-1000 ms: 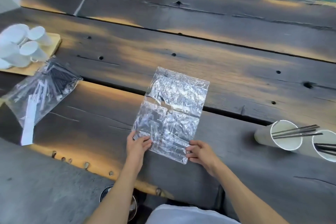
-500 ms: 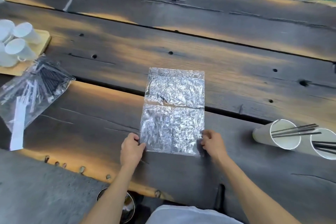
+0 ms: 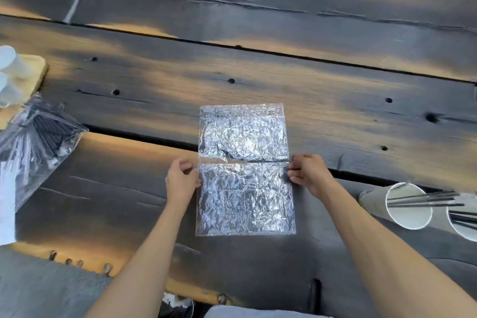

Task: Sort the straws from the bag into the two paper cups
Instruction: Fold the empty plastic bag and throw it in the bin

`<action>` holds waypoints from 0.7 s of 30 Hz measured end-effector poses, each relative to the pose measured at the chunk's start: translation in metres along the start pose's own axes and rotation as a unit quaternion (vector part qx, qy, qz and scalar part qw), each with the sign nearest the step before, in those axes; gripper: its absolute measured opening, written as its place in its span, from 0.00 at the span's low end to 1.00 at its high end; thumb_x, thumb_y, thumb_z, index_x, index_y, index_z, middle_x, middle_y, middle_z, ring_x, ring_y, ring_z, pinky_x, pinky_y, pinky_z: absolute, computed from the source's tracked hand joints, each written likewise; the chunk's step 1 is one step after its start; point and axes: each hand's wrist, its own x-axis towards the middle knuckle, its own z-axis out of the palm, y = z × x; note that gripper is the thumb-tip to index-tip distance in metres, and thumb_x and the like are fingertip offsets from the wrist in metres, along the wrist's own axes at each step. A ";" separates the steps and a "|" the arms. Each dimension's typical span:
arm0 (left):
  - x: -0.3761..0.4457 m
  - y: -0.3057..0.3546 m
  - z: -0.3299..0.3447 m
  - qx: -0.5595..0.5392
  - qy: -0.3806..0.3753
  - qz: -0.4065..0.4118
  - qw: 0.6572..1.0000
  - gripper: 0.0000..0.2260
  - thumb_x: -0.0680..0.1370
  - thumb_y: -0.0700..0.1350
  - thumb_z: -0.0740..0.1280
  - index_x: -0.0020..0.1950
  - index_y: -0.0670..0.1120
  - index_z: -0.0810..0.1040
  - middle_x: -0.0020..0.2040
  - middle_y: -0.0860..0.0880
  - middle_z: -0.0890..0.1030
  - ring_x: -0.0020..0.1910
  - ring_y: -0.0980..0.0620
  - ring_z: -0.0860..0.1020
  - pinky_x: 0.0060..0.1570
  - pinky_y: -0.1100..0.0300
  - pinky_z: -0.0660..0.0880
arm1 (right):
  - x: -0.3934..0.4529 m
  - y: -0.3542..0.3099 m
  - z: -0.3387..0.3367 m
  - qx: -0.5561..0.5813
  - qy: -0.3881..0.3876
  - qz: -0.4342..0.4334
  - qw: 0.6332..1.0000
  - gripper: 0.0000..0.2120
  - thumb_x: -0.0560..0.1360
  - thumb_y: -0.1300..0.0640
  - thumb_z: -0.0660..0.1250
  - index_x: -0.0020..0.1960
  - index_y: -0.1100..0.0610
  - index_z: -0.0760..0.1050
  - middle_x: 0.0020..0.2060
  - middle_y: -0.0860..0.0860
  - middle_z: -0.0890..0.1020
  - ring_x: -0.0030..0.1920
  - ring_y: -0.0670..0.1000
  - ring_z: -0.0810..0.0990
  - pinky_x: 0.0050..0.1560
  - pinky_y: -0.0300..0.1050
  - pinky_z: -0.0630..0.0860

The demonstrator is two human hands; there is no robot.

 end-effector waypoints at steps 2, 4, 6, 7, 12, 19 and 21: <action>0.018 0.017 0.002 -0.020 -0.013 -0.010 1.000 0.19 0.78 0.35 0.68 0.67 0.43 0.71 0.56 0.47 0.79 0.32 0.49 0.80 0.43 0.52 0.82 | 0.009 -0.013 0.006 0.007 0.020 -0.012 1.000 0.06 0.80 0.65 0.58 0.55 0.62 0.72 0.38 0.57 0.79 0.25 0.48 0.77 0.25 0.39 0.77; 0.036 0.030 0.006 -0.027 -0.018 -0.021 0.999 0.19 0.78 0.36 0.67 0.68 0.44 0.70 0.56 0.46 0.79 0.32 0.50 0.79 0.44 0.51 0.82 | 0.019 -0.028 0.009 0.008 0.041 -0.025 0.999 0.07 0.81 0.64 0.58 0.58 0.61 0.72 0.41 0.56 0.80 0.25 0.47 0.78 0.26 0.39 0.77; 0.049 0.042 0.010 -0.026 -0.018 -0.036 0.999 0.17 0.78 0.37 0.67 0.65 0.47 0.70 0.56 0.44 0.80 0.32 0.50 0.79 0.46 0.49 0.83 | 0.030 -0.042 0.012 0.004 0.051 -0.039 0.998 0.11 0.81 0.63 0.57 0.62 0.60 0.71 0.46 0.57 0.79 0.30 0.49 0.81 0.27 0.39 0.78; 0.053 0.046 0.012 -0.026 -0.016 -0.047 0.998 0.16 0.78 0.37 0.67 0.63 0.48 0.70 0.53 0.42 0.81 0.31 0.50 0.79 0.44 0.50 0.83 | 0.034 -0.047 0.014 -0.006 0.053 -0.045 0.998 0.13 0.81 0.63 0.57 0.65 0.60 0.70 0.47 0.57 0.79 0.32 0.50 0.81 0.28 0.40 0.79; 0.062 0.058 0.024 -0.030 -0.044 -0.095 0.994 0.16 0.76 0.37 0.70 0.61 0.44 0.69 0.38 0.42 0.81 0.23 0.53 0.74 0.23 0.62 0.74 | 0.051 -0.062 0.021 -0.053 0.042 -0.058 0.996 0.17 0.82 0.64 0.56 0.70 0.60 0.66 0.47 0.54 0.79 0.39 0.53 0.83 0.40 0.45 0.83; 0.056 0.062 0.025 -0.067 -0.125 -0.004 0.990 0.06 0.78 0.33 0.67 0.52 0.42 0.80 0.41 0.44 0.82 0.28 0.56 0.76 0.28 0.66 0.75 | 0.057 -0.070 0.019 0.038 0.067 -0.063 0.995 0.18 0.80 0.63 0.60 0.70 0.61 0.65 0.42 0.54 0.81 0.30 0.50 0.82 0.29 0.38 0.79; 0.050 0.064 0.024 -0.077 -0.137 0.007 0.987 0.07 0.78 0.32 0.66 0.48 0.41 0.81 0.41 0.43 0.83 0.32 0.54 0.78 0.30 0.65 0.77 | 0.058 -0.069 0.016 0.047 0.067 -0.066 0.994 0.20 0.79 0.64 0.62 0.70 0.60 0.65 0.47 0.54 0.79 0.29 0.49 0.82 0.28 0.38 0.79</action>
